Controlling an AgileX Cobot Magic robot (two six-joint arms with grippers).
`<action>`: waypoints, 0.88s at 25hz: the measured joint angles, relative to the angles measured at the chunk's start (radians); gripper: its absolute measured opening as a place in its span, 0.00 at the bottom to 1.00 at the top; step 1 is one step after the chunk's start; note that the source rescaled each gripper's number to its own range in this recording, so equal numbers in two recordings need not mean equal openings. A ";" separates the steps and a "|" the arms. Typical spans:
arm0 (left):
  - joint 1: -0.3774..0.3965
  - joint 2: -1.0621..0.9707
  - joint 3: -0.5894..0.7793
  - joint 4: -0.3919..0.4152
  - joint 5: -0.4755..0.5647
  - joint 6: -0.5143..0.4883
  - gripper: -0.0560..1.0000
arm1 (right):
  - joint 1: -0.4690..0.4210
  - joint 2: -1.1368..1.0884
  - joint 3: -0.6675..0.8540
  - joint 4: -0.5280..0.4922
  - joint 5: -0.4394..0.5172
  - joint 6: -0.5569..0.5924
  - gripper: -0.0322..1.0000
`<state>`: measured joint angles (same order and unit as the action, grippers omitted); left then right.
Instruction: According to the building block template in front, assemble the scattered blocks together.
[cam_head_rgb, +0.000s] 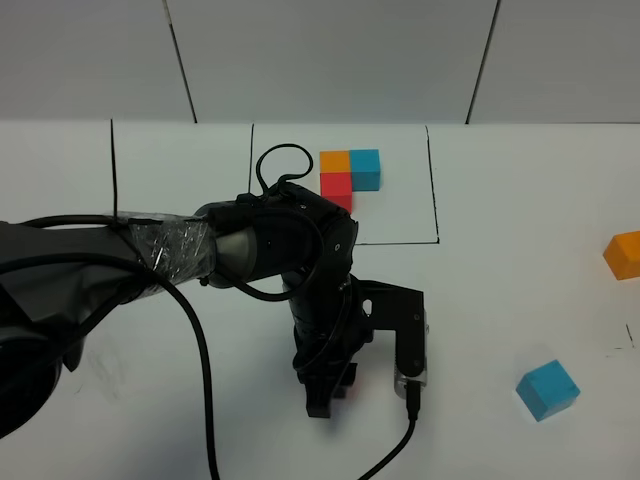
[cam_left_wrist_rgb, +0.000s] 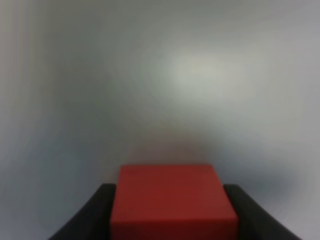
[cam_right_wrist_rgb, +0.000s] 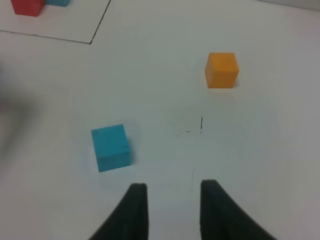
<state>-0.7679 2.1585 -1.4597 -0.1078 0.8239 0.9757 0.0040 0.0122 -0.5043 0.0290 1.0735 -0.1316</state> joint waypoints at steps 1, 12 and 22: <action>0.000 0.000 0.000 0.002 0.001 0.000 0.09 | 0.000 0.000 0.000 0.000 0.000 0.000 0.07; 0.000 -0.093 -0.063 0.124 0.063 -0.189 1.00 | 0.000 0.000 0.000 0.000 0.000 0.000 0.07; 0.196 -0.464 -0.080 0.681 0.347 -0.700 0.99 | 0.000 0.000 0.000 0.000 0.000 0.000 0.07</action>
<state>-0.5718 1.6942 -1.5393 0.5728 1.1706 0.2760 0.0040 0.0122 -0.5043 0.0290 1.0735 -0.1316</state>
